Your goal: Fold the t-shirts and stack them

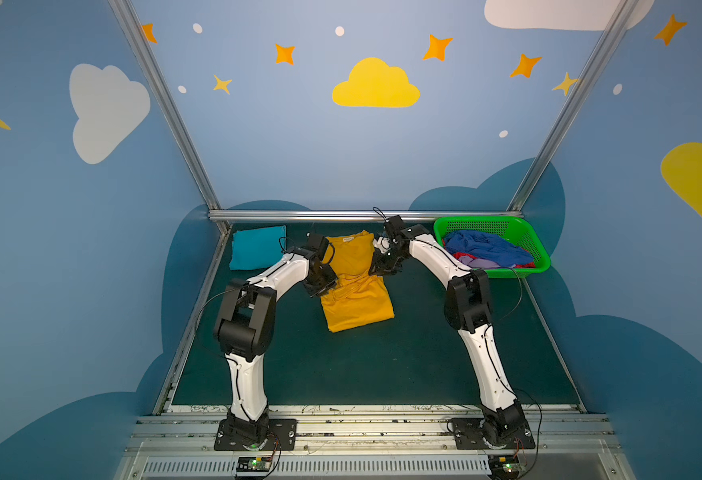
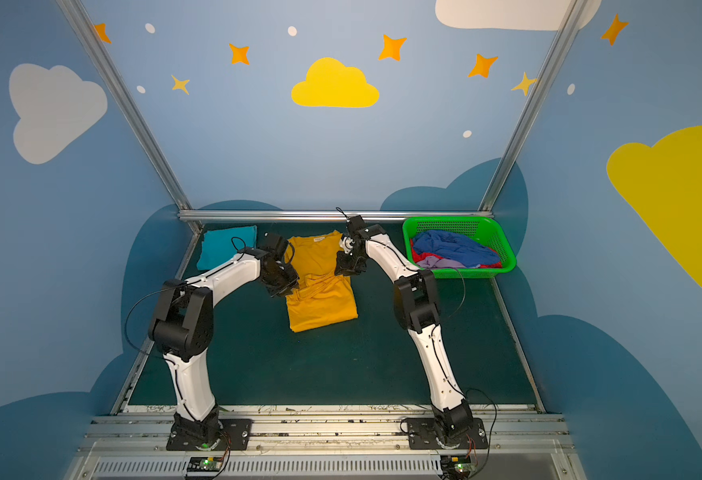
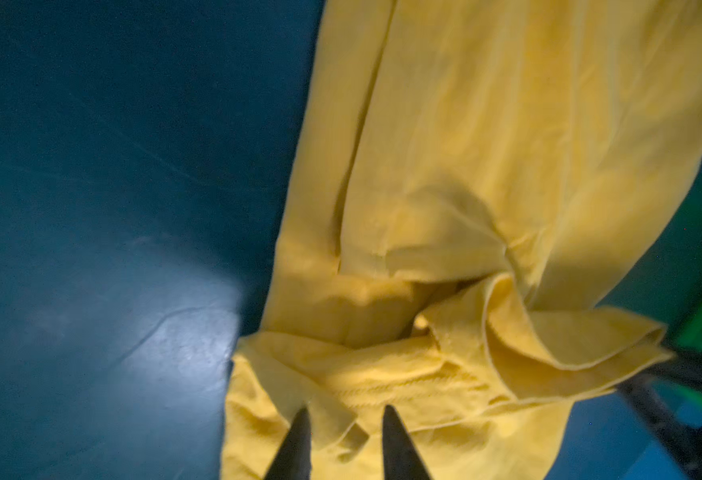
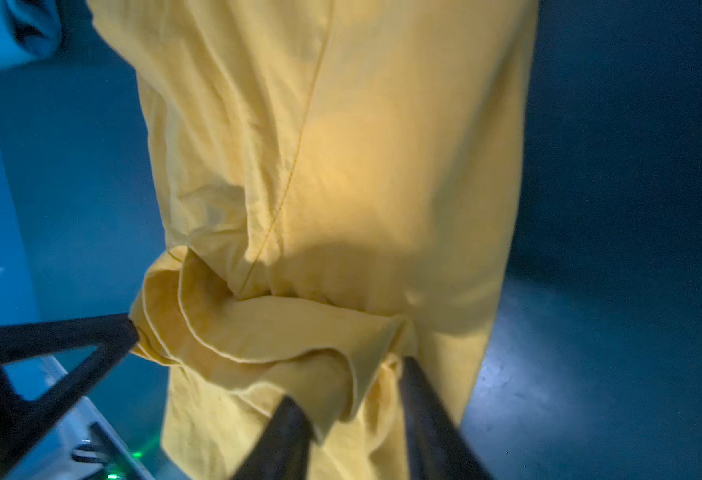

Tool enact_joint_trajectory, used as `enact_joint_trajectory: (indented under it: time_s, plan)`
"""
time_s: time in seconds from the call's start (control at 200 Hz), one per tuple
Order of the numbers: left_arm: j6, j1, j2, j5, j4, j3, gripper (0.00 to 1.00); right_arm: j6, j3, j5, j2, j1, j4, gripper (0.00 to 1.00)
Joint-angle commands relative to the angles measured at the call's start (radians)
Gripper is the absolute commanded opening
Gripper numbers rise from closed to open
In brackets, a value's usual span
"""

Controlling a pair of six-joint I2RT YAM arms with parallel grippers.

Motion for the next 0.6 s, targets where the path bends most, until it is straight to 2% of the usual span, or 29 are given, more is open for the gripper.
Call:
enact_joint_trajectory:
  time_s: [0.0,0.045,0.386,0.581,0.596]
  plan:
    - [0.003,0.004,0.033,0.000,-0.033,0.037,0.07,0.018,0.025,-0.023,0.015,-0.001,0.015,0.00]
    - [0.003,0.008,0.035,-0.004,-0.033,0.047,0.04,0.024,0.022,-0.022,0.011,-0.005,0.018,0.00]
    - [-0.014,0.076,0.030,0.010,-0.002,0.139,0.04,0.126,-0.150,-0.046,-0.105,-0.072,0.149,0.00]
    - [-0.021,0.086,0.078,0.014,0.000,0.191,0.04,0.149,-0.133,-0.073,-0.070,-0.075,0.149,0.00]
    - [-0.022,0.089,0.085,0.013,-0.004,0.195,0.04,0.150,-0.129,-0.076,-0.067,-0.075,0.149,0.05]
